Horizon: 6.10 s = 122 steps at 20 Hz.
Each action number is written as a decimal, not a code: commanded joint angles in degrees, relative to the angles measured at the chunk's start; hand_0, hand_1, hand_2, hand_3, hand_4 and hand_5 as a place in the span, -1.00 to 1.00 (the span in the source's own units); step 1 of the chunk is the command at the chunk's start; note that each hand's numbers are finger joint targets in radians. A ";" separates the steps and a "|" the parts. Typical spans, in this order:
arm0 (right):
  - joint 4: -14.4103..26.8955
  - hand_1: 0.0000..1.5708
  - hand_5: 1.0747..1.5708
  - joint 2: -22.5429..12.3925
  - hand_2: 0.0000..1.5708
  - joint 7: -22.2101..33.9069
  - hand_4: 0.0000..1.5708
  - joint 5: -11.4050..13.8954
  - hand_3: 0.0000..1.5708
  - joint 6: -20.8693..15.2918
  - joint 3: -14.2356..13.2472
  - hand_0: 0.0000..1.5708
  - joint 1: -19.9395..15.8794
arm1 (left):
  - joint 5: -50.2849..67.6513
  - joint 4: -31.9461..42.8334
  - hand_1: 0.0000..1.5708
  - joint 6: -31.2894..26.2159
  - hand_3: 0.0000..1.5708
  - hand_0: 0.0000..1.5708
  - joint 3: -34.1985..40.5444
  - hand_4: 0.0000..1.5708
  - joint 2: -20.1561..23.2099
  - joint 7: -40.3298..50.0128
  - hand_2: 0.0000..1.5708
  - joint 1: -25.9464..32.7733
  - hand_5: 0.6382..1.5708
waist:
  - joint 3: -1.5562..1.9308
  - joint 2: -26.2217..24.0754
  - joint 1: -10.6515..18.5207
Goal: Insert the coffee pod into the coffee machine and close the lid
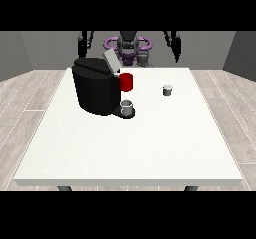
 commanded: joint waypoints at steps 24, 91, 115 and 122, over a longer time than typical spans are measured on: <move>1.45 -1.00 1.00 5.56 -1.00 2.45 -1.00 11.33 -1.00 -11.39 4.00 -1.00 -13.35 | -17.35 23.27 -1.00 -14.56 -1.00 -1.00 2.89 -1.00 23.71 -5.14 -1.00 -19.44 1.00 | -0.33 11.20 -10.21; 21.29 -1.00 1.00 4.54 -1.00 -2.76 -1.00 10.83 -1.00 -10.69 2.27 -1.00 -18.88 | -40.94 45.74 0.76 -22.92 0.75 0.76 2.99 -0.33 14.76 -8.25 0.78 -52.72 1.00 | -0.32 4.03 -13.48; 16.82 -1.00 1.00 -0.40 -1.00 -0.31 -0.85 8.61 -1.00 -9.28 -2.70 -1.00 -25.88 | -41.21 50.26 0.51 -26.29 0.56 0.51 7.03 -0.40 20.27 -3.98 0.61 -66.90 1.00 | -0.30 14.08 -19.19; 18.49 -1.00 1.00 0.19 -1.00 -1.24 -0.76 8.64 -1.00 -10.16 -3.16 -1.00 -25.49 | -41.95 50.43 0.58 -23.80 0.56 0.58 6.21 -0.45 16.66 -3.11 0.64 -66.16 1.00 | -0.29 14.08 -18.25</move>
